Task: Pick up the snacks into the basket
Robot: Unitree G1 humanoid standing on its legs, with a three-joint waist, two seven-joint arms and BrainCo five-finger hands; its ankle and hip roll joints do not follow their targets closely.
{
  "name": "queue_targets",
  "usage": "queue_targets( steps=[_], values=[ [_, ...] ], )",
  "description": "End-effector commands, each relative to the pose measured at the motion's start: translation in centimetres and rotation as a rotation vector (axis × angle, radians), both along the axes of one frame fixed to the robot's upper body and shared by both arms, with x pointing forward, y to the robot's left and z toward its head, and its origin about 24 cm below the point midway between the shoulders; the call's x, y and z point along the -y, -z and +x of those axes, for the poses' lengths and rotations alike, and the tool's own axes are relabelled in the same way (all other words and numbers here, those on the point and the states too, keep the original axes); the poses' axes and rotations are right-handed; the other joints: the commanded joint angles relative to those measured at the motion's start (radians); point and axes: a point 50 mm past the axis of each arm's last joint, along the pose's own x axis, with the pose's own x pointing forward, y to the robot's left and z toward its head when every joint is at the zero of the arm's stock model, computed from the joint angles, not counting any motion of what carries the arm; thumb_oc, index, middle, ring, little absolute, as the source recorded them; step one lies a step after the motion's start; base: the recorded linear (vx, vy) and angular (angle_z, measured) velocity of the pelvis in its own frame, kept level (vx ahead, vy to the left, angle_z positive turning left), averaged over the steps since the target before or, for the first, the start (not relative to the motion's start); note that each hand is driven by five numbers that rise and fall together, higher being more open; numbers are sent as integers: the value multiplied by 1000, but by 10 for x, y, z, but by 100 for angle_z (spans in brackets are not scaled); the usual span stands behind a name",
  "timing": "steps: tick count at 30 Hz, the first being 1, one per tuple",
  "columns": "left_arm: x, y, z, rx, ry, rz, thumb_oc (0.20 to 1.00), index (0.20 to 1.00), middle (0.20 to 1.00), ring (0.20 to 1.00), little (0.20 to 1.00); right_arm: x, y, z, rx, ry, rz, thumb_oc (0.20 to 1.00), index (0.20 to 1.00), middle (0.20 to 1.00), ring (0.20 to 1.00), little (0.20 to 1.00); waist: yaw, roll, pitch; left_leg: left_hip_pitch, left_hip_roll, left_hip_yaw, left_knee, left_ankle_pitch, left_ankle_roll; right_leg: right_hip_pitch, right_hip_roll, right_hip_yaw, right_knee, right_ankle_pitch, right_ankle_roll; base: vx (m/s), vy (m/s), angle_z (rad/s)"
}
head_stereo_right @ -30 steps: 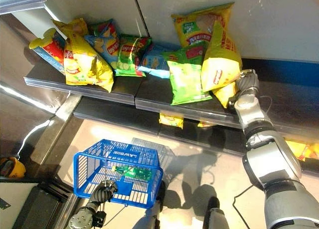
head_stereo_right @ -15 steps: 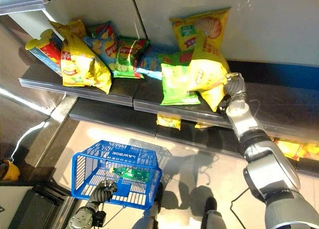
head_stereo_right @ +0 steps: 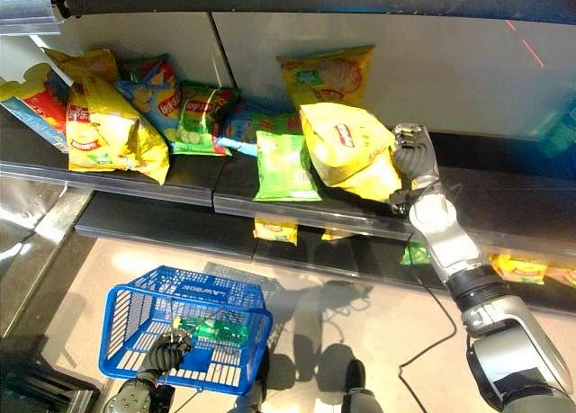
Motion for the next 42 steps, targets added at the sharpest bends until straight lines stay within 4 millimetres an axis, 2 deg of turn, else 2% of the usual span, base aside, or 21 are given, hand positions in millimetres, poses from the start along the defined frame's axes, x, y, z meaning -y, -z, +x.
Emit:
queue_targets(
  steps=[1,5,7,8,9,11,12,19,20,23,24,26,30,34,37,38,42],
  values=[
    [-14,2,-17,-18,20,86,200,200,200,200,200,-3,-39,-23,213,-94,13,200,200,200,200,200,-15,-62,-11,48,-15,31,62,-126,-4,99,-21,42,-188,68,94,14,3,-5],
    [-14,2,-16,-22,16,91,200,200,200,200,200,-1,-26,-30,192,-132,27,200,200,200,200,200,-25,-65,-15,51,-16,32,59,-126,-3,101,-20,42,-191,69,94,0,0,0],
    [-11,3,-15,-20,10,80,200,200,200,200,200,-3,-7,-35,149,-182,58,200,200,200,200,200,-32,-69,-14,55,-14,36,57,-126,-2,102,-18,44,-192,70,94,0,0,0],
    [-11,3,-15,-20,10,80,200,200,200,200,200,-3,-7,-36,149,-182,58,200,200,200,200,200,-31,-69,-14,55,-14,36,57,-126,-2,103,-18,44,-192,70,94,0,0,0],
    [-11,4,-15,-24,3,84,200,200,200,200,200,-4,8,-39,112,-208,71,200,200,200,200,200,-38,-72,-12,55,-12,37,58,-125,-2,103,-18,43,-193,71,94,-4,-4,-3],
    [-10,4,-14,-26,3,85,200,200,200,200,200,-4,16,-41,89,-218,80,200,200,200,200,200,-40,-74,-13,55,-11,38,58,-125,-3,104,-17,44,-193,71,94,0,0,0],
    [-8,3,-9,-18,-4,91,200,200,200,200,200,-9,31,-44,47,-260,102,200,200,200,200,200,-47,-79,-13,53,-8,39,58,-124,-4,103,-17,42,-193,71,94,0,0,0],
    [0,-12,16,50,-5,102,200,200,200,200,200,-25,58,-52,-43,-347,93,200,200,200,200,200,-64,-97,-9,52,-1,42,55,-119,-10,97,-15,41,-189,75,93,-9,-5,-3],
    [6,-22,26,91,18,106,200,200,200,200,200,-34,66,-54,-73,-393,83,200,200,200,200,200,-70,-102,-8,52,2,44,53,-117,-10,94,-12,43,-189,77,92,-13,-4,-5],
    [10,-31,33,124,38,120,200,200,200,200,200,-41,70,-56,-93,-422,79,200,200,200,200,200,-76,-109,-7,52,5,45,53,-117,-11,92,-11,44,-189,79,91,0,0,0],
    [17,-43,45,173,61,124,200,200,200,200,200,-48,78,-58,-125,-461,85,200,200,200,200,200,-82,-115,-4,52,7,47,52,-116,-11,91,-10,45,-190,81,91,0,0,0],
    [18,-50,49,196,71,132,200,200,200,200,200,-51,79,-59,-129,-479,84,200,200,200,200,200,-84,-119,-2,52,8,48,53,-115,-12,90,-8,46,-192,82,91,0,0,0],
    [28,-74,67,287,101,142,200,200,200,200,200,-65,97,-64,-211,-545,65,200,200,200,200,200,-93,-132,6,50,14,48,53,-112,-14,86,-6,45,-188,83,90,-4,0,-1],
    [38,-85,74,333,119,118,200,200,200,200,200,-74,112,-65,-275,-579,76,200,200,200,200,200,-96,-136,12,48,13,47,50,-109,-15,85,-5,45,-192,87,90,0,0,0],
    [51,-102,80,403,167,93,200,200,200,200,200,-84,136,-63,-383,-599,50,200,200,200,200,200,-95,-138,20,44,15,47,49,-105,-16,81,-4,42,-193,91,89,0,0,0],
    [51,-102,80,403,167,93,200,200,200,200,200,-84,136,-63,-383,-600,50,200,200,200,200,200,-95,-138,20,44,15,46,49,-105,-16,81,-4,42,-193,91,89,-22,2,-3],
    [65,-117,84,460,212,64,200,200,200,200,200,-94,161,-66,-490,-625,23,200,200,200,200,200,-96,-139,31,40,14,43,49,-101,-17,79,-6,39,-193,92,89,0,0,0]
  ],
)
